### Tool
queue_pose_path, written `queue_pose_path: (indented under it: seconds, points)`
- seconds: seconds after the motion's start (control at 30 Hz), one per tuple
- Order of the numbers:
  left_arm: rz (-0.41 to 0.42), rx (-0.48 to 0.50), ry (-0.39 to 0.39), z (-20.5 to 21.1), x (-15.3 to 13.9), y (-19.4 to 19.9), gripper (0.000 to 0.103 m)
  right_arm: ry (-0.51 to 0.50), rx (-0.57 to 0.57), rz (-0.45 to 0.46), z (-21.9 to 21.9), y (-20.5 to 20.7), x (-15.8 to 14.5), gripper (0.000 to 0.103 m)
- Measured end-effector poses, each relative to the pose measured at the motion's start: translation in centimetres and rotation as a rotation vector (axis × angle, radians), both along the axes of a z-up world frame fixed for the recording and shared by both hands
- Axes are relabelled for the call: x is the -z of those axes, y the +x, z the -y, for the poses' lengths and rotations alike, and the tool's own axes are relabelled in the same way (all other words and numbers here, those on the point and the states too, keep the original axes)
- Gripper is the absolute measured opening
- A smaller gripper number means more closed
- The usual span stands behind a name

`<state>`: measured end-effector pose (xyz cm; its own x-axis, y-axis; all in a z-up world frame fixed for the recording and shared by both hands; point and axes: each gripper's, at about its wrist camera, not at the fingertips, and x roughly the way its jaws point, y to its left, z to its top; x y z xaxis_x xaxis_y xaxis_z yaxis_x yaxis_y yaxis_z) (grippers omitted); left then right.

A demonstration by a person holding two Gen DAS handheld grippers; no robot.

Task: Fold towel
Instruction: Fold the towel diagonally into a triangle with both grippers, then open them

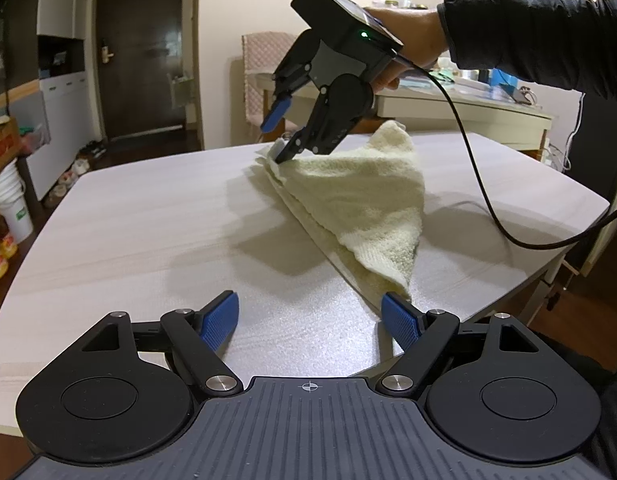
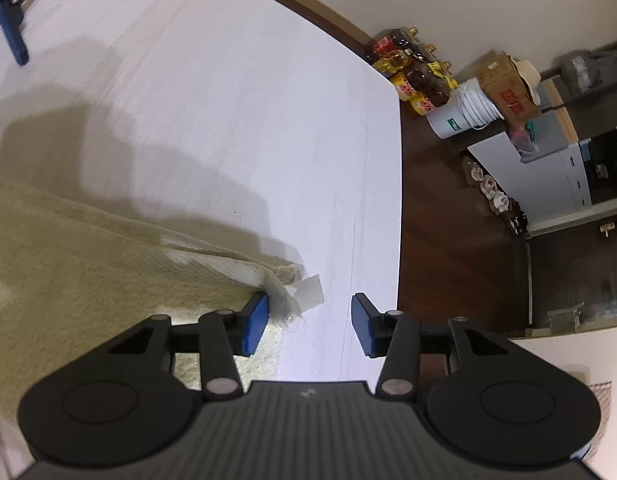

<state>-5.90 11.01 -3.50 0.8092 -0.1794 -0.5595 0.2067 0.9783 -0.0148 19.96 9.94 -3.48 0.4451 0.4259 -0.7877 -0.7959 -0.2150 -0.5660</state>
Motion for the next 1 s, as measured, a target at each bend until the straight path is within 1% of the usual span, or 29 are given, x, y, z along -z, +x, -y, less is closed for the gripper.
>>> queue_pose_path:
  seconds: [0.17,0.27,0.3,0.37,0.43,0.53,0.6,0.67,0.73,0.87,0.97,1.0]
  points:
    - [-0.002,-0.005,0.004,0.2,0.0,-0.1,0.083,0.033,0.021,-0.014,0.6,0.0,-1.0,0.058]
    - [-0.001,-0.009,0.003,0.2,0.1,-0.1,0.083,0.034,0.021,-0.004,0.5,-0.1,-0.6,0.065]
    - [-0.001,-0.009,0.002,0.2,0.1,-0.1,0.083,0.012,0.004,0.008,0.5,-0.4,0.2,0.066]
    - [0.0,-0.013,0.001,0.2,0.1,-0.1,0.083,0.014,-0.032,0.059,0.5,-0.7,0.6,0.07]
    - [0.005,-0.021,-0.001,0.1,0.0,-0.2,0.083,0.012,-0.035,0.073,0.2,-0.7,0.7,0.07]
    - [0.014,-0.032,-0.005,-0.1,-0.2,-0.4,0.083,0.027,-0.009,0.06,0.6,-0.4,0.0,0.071]
    - [0.021,-0.041,-0.003,-0.3,-0.4,-0.5,0.083,0.05,0.018,0.06,1.1,-0.2,-0.4,0.072]
    - [0.03,-0.045,0.003,-0.3,-0.6,-0.5,0.083,0.078,0.053,0.033,1.9,-0.1,-1.1,0.073]
    - [0.04,-0.046,0.008,-0.3,-0.9,-0.5,0.083,0.123,0.112,-0.007,3.4,0.1,-1.9,0.077]
    - [0.067,-0.015,-0.001,0.3,-1.8,0.0,0.084,0.187,0.212,-0.067,6.3,0.0,-2.9,0.078]
    - [0.08,0.012,0.009,1.1,-1.9,0.8,0.084,0.251,0.299,-0.108,9.5,0.2,-3.8,0.079]
    - [0.082,0.021,0.013,1.4,-1.9,1.1,0.084,0.289,0.348,-0.116,11.2,0.4,-4.1,0.08]
